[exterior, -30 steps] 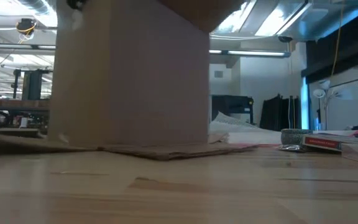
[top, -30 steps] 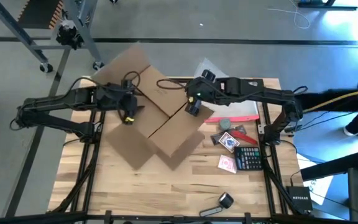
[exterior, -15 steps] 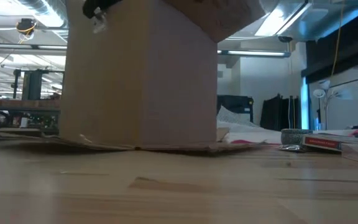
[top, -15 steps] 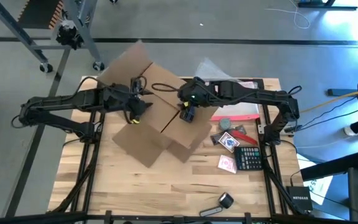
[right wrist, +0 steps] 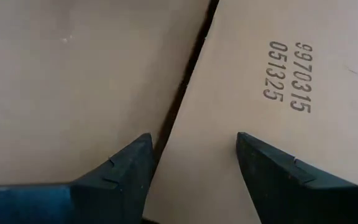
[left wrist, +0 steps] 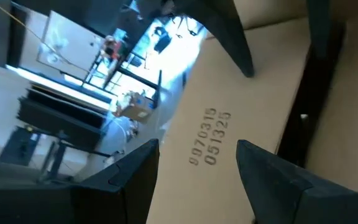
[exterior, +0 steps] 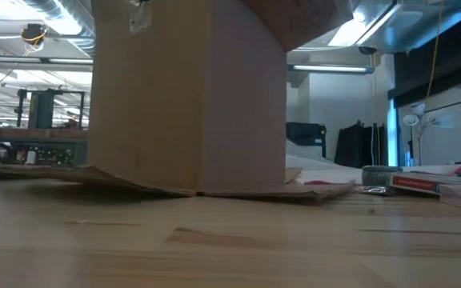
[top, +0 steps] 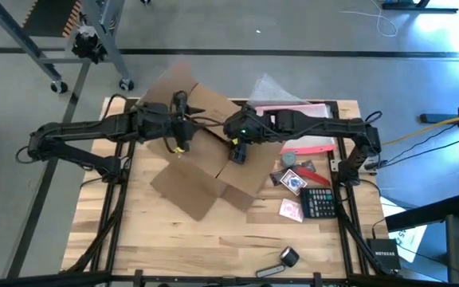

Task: Unpack boxes
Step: Break down box until it is fully flat

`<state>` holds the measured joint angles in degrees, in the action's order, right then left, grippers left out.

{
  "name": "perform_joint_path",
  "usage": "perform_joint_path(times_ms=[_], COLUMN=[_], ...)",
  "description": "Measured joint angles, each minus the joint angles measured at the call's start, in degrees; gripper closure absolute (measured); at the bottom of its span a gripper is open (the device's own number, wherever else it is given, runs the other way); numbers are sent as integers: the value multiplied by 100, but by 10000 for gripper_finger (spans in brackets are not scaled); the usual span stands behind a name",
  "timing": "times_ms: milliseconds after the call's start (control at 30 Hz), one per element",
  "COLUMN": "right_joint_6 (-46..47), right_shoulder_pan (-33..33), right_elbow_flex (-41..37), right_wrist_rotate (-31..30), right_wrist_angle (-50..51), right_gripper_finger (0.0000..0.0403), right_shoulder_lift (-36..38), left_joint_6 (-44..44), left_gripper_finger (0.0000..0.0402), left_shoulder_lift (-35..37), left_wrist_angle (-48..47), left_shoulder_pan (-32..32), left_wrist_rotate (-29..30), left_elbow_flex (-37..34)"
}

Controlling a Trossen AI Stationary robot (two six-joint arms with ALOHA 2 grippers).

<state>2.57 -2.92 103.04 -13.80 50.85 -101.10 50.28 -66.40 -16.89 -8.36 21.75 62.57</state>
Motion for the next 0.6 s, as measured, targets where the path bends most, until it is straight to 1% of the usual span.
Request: perform_joint_path(times_ms=[233,400,467,600], right_joint_6=[-7,-22,-22,-117], right_shoulder_pan=[2,-2,-2,-2], right_elbow_flex=[8,402,637,1079], right_wrist_rotate=[-10,-168,-336,-859], right_wrist_angle=[-52,203,440,953], right_gripper_finger=[178,178,178,178], right_shoulder_lift=[52,76,85,87], left_joint_6=[-679,-981,-1074,-1221], left_gripper_finger=[192,192,192,192], left_shoulder_lift=[-287,-248,-183,-22], left_wrist_angle=[-407,-782,-958,-1220], left_shoulder_pan=[8,77,127,240], left_wrist_rotate=[-19,-28,-13,34], left_elbow_flex=[4,1,-1,-7])
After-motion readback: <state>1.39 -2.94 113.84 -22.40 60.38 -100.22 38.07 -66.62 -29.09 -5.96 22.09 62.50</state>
